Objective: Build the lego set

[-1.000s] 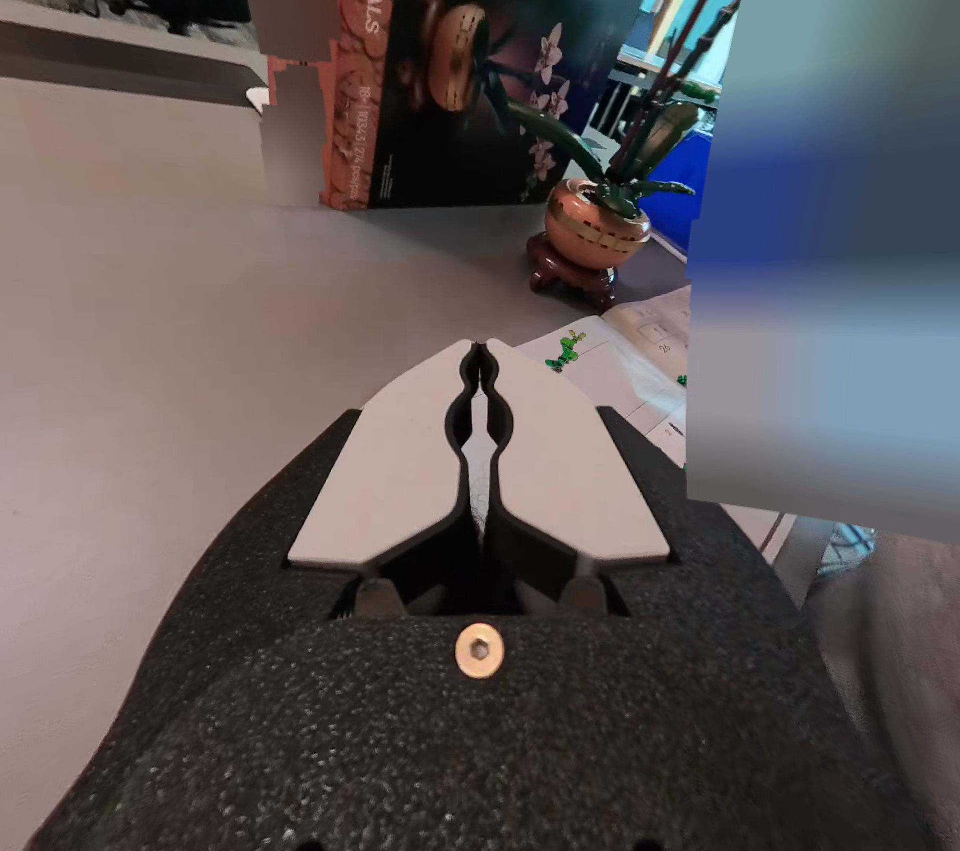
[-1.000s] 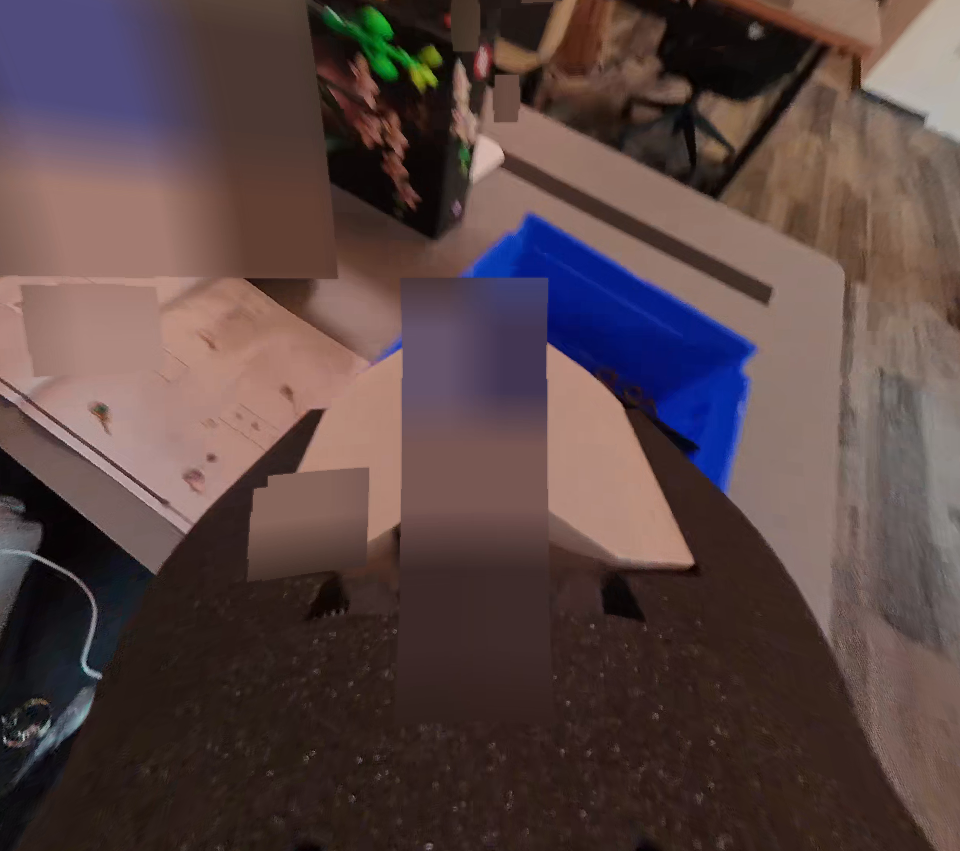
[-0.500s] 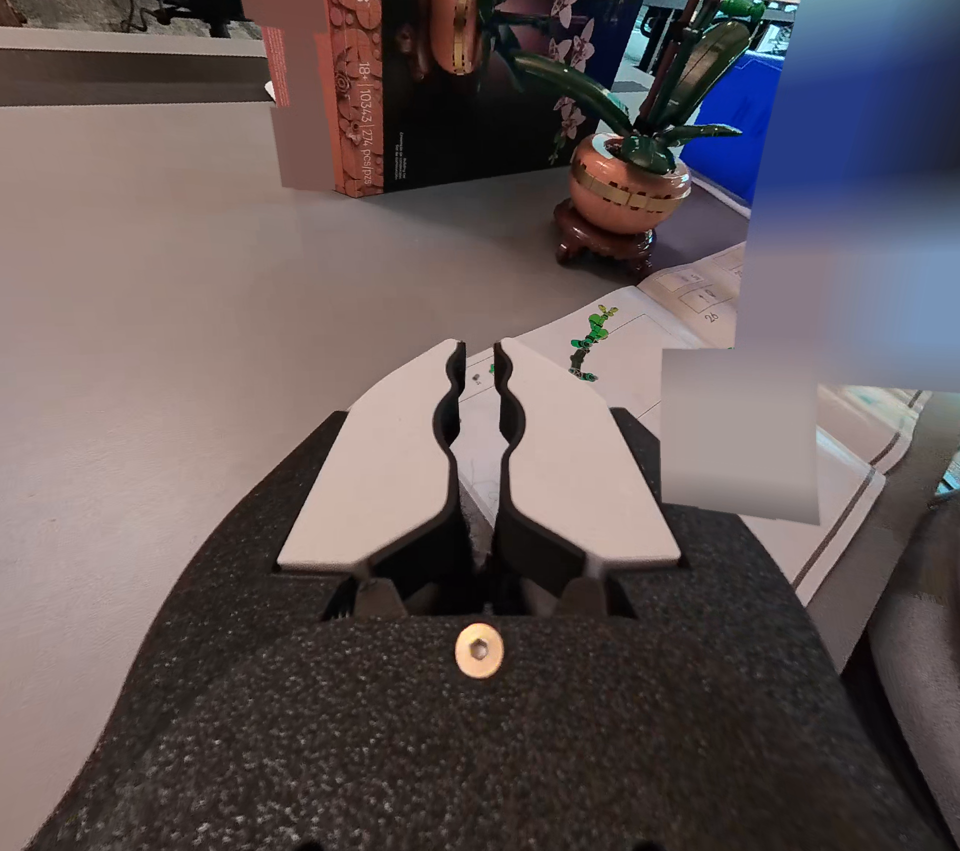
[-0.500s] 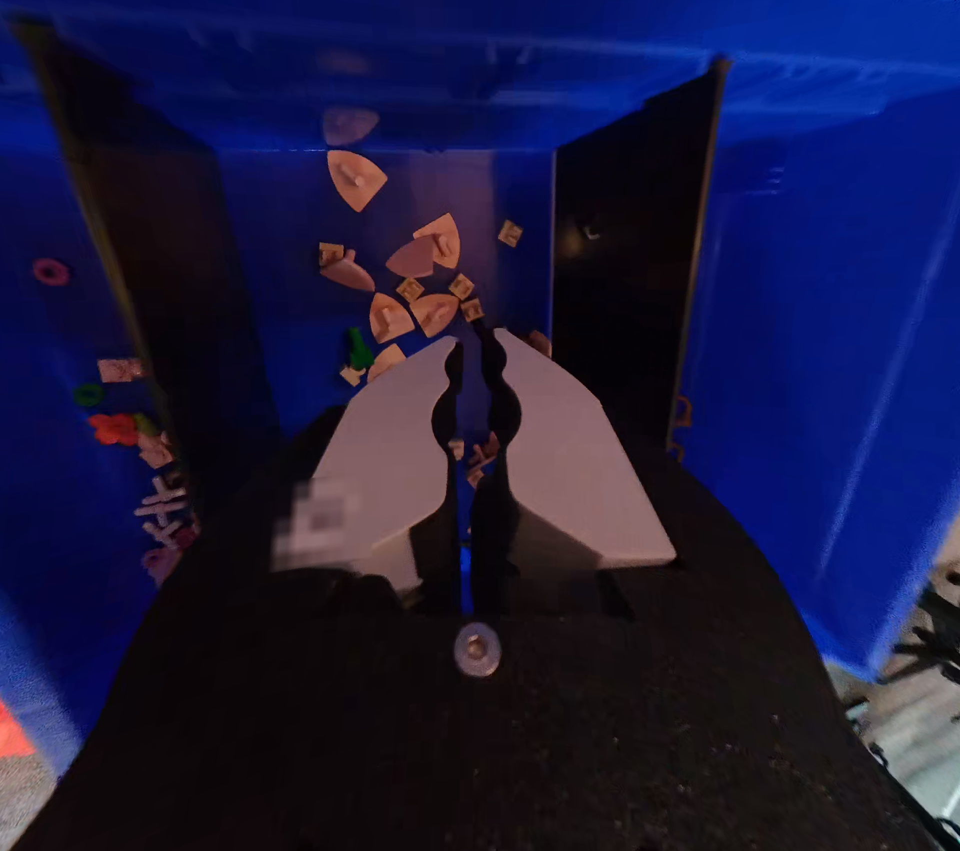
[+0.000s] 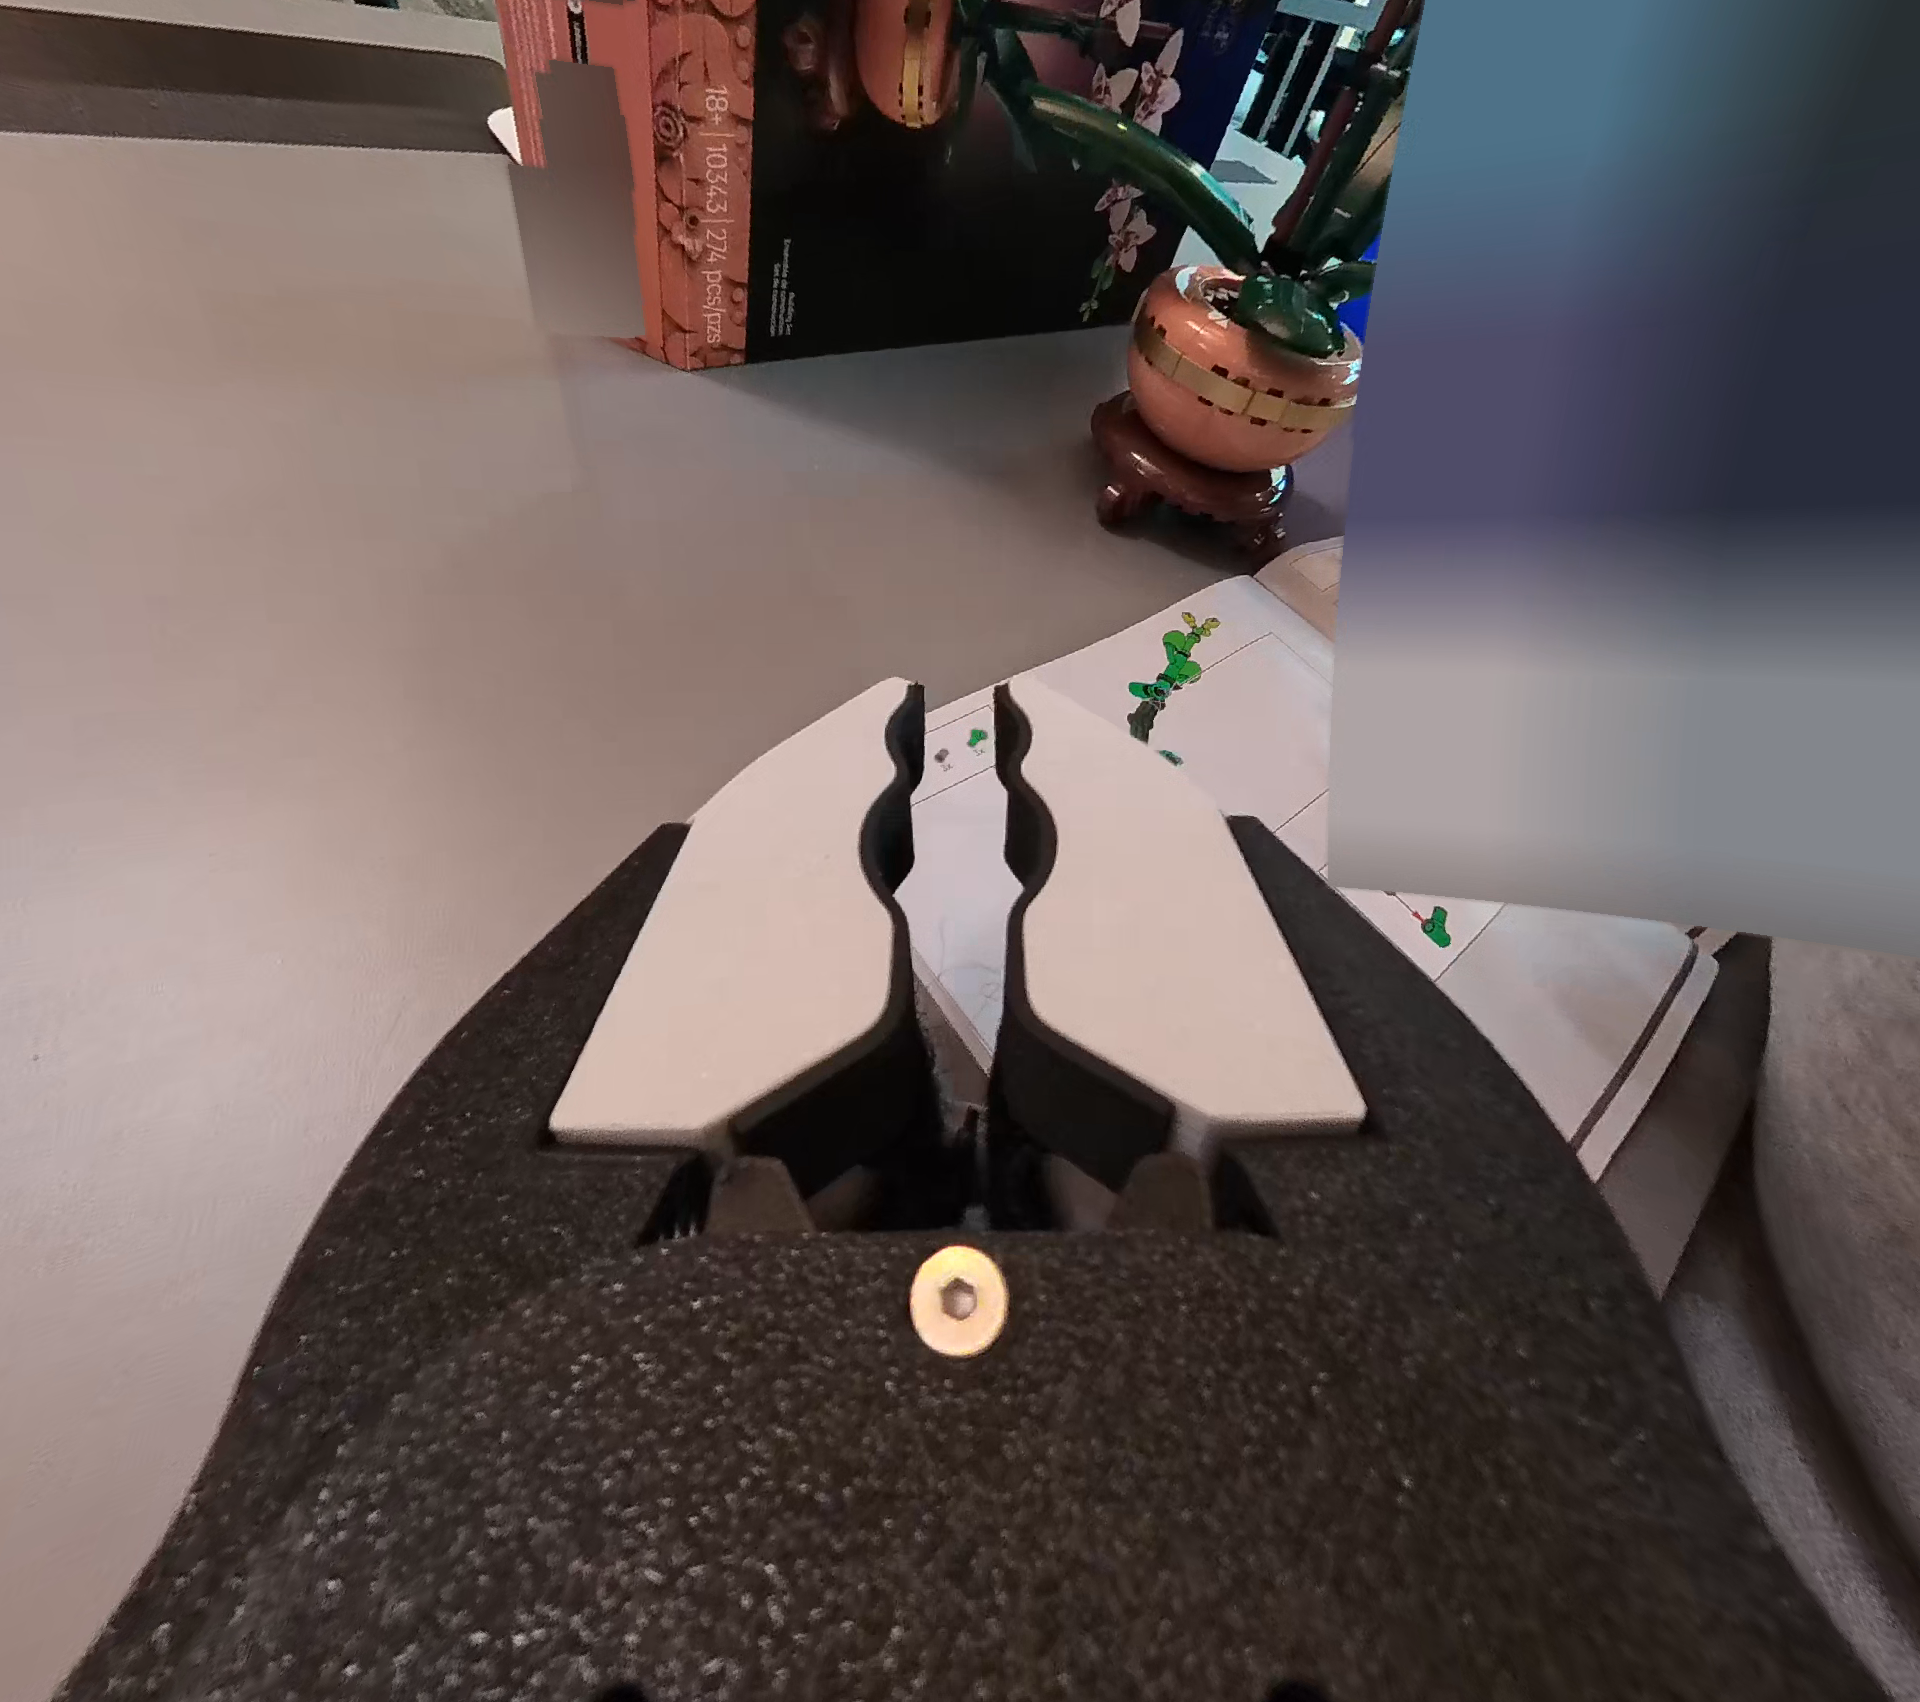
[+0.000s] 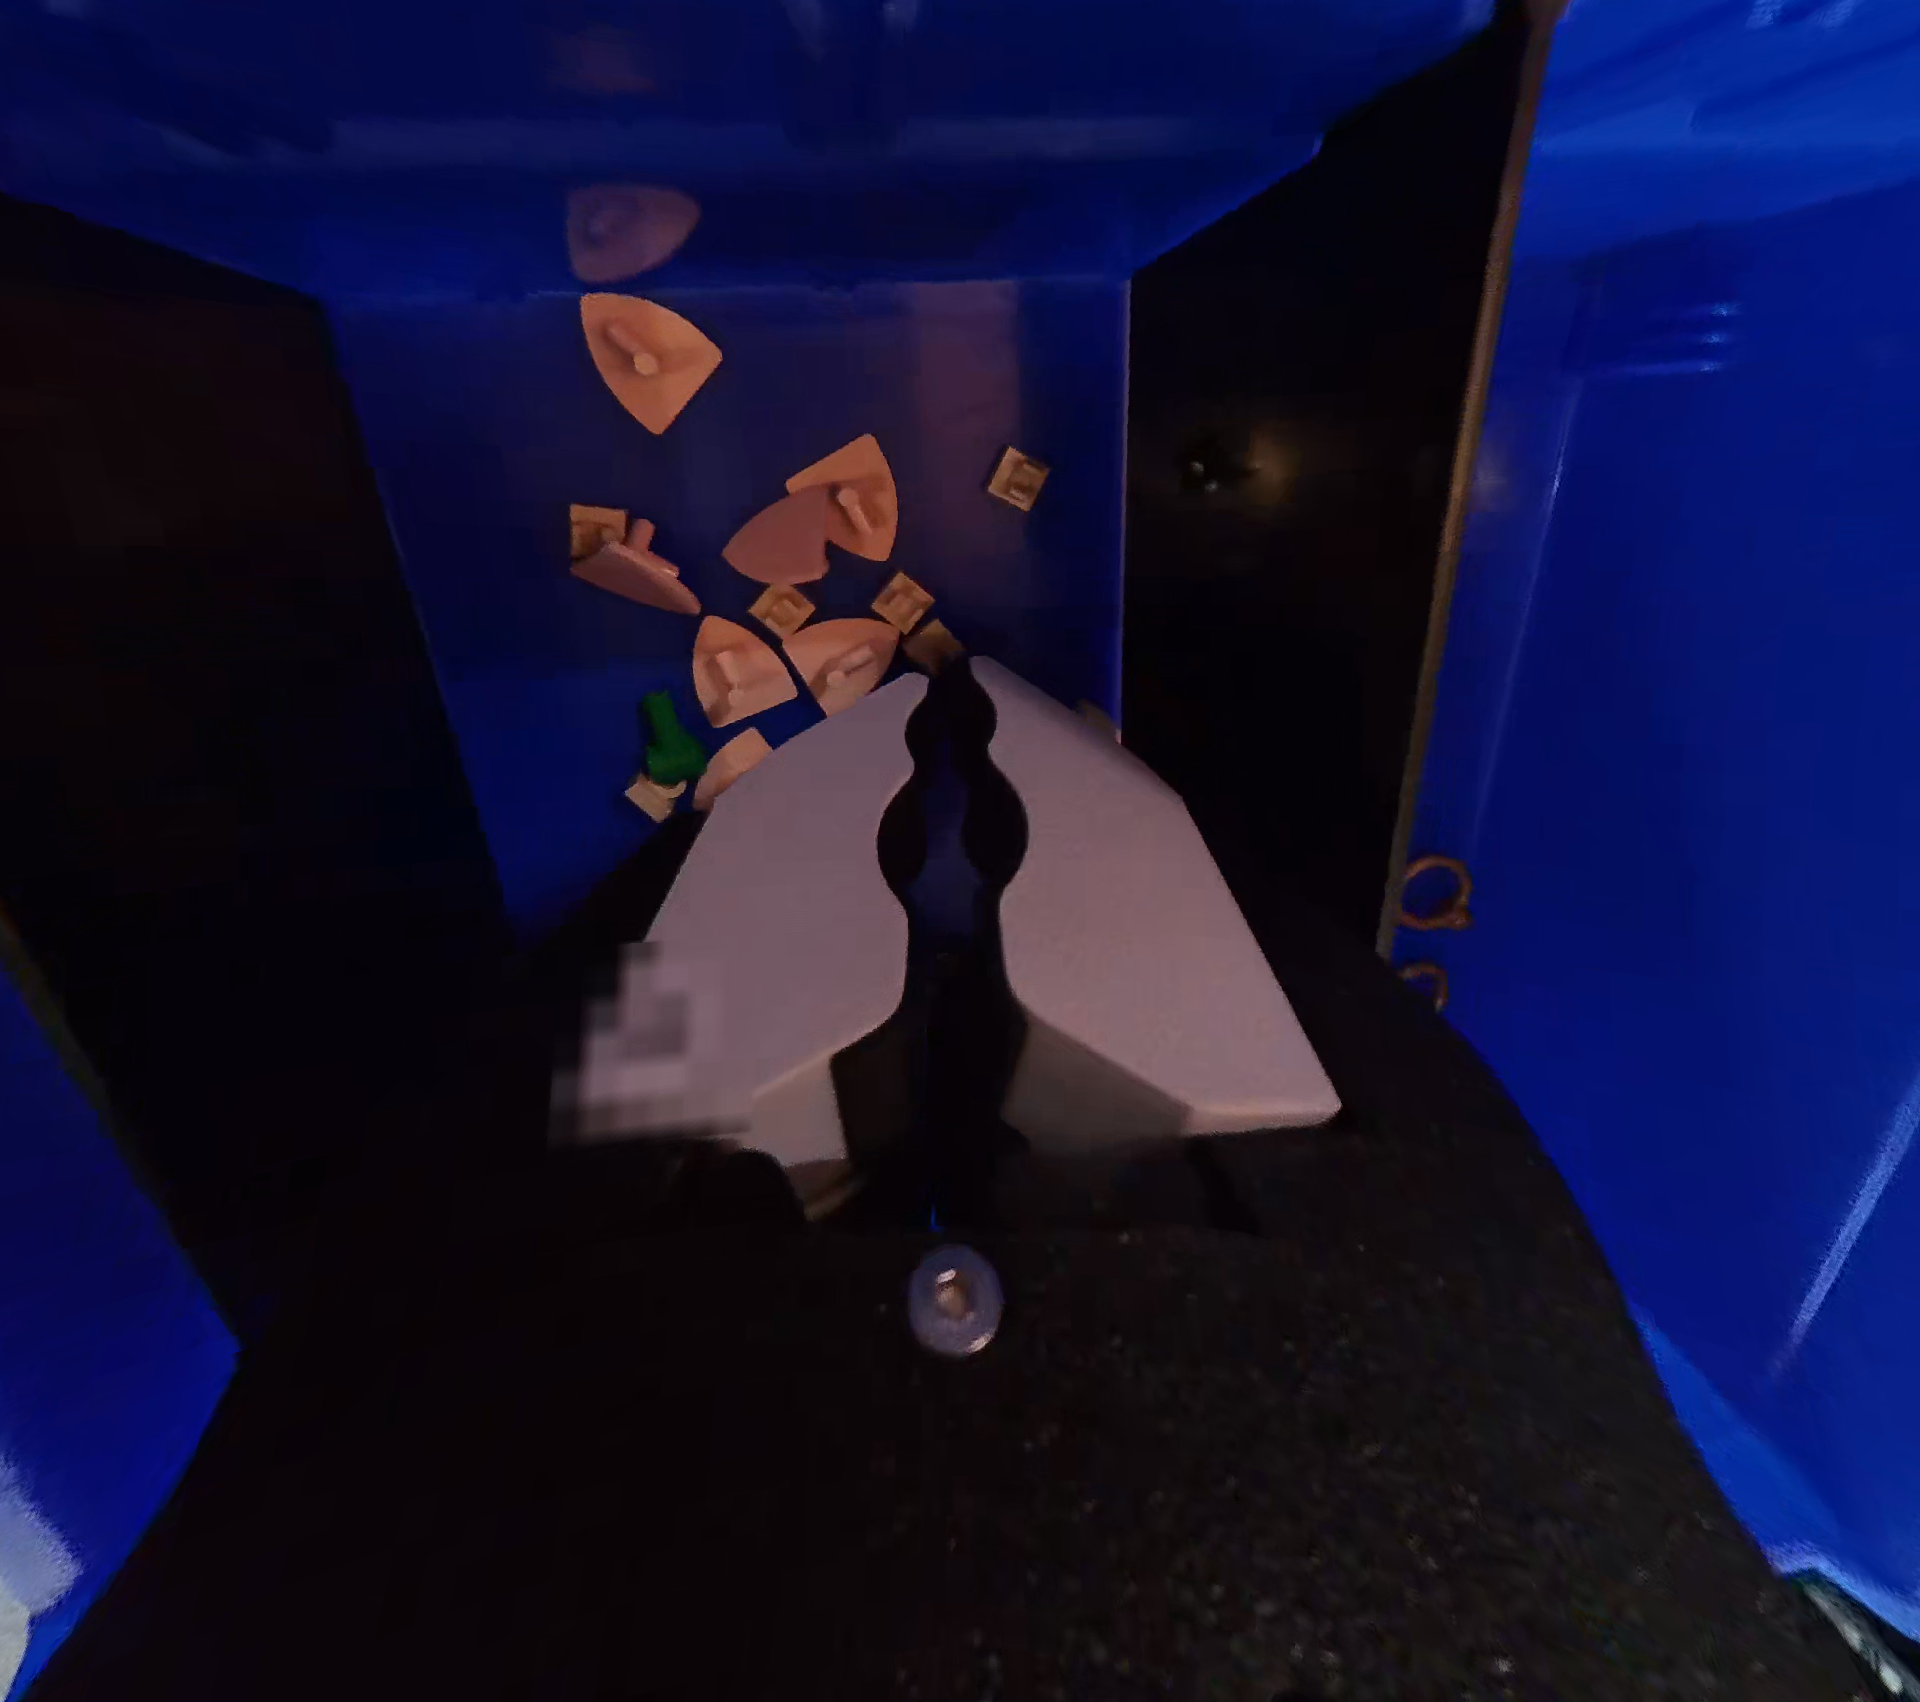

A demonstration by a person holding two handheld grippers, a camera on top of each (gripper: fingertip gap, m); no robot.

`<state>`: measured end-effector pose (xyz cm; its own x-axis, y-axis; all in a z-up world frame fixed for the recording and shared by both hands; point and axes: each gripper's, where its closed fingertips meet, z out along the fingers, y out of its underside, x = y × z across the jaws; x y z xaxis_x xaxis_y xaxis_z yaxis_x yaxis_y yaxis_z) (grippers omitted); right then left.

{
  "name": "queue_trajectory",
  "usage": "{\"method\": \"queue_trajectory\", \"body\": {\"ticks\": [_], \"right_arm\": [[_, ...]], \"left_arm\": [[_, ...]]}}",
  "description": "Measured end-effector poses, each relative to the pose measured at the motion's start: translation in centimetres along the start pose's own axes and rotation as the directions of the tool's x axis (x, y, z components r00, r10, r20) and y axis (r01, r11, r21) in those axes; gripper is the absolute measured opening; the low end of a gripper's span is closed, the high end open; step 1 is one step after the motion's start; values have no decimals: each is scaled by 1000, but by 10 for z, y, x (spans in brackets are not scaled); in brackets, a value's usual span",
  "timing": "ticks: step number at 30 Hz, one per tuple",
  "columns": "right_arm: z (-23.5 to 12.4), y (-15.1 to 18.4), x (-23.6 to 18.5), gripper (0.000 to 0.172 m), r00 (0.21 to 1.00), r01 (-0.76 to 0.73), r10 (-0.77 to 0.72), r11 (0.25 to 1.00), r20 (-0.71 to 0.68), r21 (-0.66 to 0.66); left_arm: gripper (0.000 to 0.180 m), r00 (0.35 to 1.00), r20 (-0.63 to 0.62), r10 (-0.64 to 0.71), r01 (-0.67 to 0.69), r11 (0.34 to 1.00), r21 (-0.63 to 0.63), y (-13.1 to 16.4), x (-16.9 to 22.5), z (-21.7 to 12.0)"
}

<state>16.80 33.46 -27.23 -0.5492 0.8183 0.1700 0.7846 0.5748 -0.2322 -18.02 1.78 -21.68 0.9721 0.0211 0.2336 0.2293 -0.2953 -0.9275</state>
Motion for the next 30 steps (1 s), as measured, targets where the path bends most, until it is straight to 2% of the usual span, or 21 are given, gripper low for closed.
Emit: {"method": "queue_trajectory", "body": {"ticks": [3, 6, 9, 11, 14, 16, 18, 20, 21, 23, 24, 26, 28, 30], "right_arm": [[-14, -1, 3, 0, 997, -50, 52, 998, -54, 28], [-43, -19, 6, 0, 984, -105, 123, 984, -130, 142], [-81, -50, 5, 0, 959, -106, 175, 951, -222, 292], [-110, -89, -1, 0, 946, -71, 196, 903, -260, 425], [-136, -169, -28, 0, 945, 33, 162, 818, -284, 574], [-123, -206, -51, 0, 952, 80, 96, 839, -292, 538], [-111, -228, -70, 0, 941, 159, 22, 854, -339, 495], [-111, -232, -69, 0, 938, 95, 109, 830, -328, 549], [-114, -231, -66, 0, 942, 12, 198, 787, -271, 617], [-122, -231, -66, 0, 941, -142, 321, 653, -102, 744], [-127, -230, -65, 0, 928, -185, 368, 595, -60, 783], [-132, -226, -66, 0, 913, -225, 408, 525, -11, 821], [-134, -221, -66, 0, 898, -256, 439, 491, 17, 833], [-141, -205, -63, 0, 894, -221, 446, 526, -45, 821]], "left_arm": [[12, 1000, -8, 4, -3, 1000, 15, -2, 1, -1], [12, 1000, -20, 1, 0, 999, 38, -4, 3, -5], [12, 999, -36, -3, 6, 998, 60, -6, 4, -6], [12, 999, -44, -6, 10, 997, 73, -8, 4, -8], [12, 998, -52, -19, 23, 996, 90, -10, 4, -9], [13, 998, -59, -24, 30, 994, 105, -11, 3, -10], [13, 998, -63, -25, 32, 992, 122, -13, 3, -11], [12, 998, -58, -11, 19, 991, 129, -14, 4, -12], [13, 998, -67, -5, 13, 991, 130, -14, 6, -12], [13, 996, -87, -9, 19, 993, 118, -13, 7, -11], [13, 996, -92, -11, 22, 993, 117, -13, 8, -11], [13, 996, -90, -11, 22, 992, 125, -13, 9, -11], [13, 996, -90, -6, 17, 992, 127, -13, 10, -12], [13, 996, -90, 6, 6, 992, 127, -12, 12, -13]]}}
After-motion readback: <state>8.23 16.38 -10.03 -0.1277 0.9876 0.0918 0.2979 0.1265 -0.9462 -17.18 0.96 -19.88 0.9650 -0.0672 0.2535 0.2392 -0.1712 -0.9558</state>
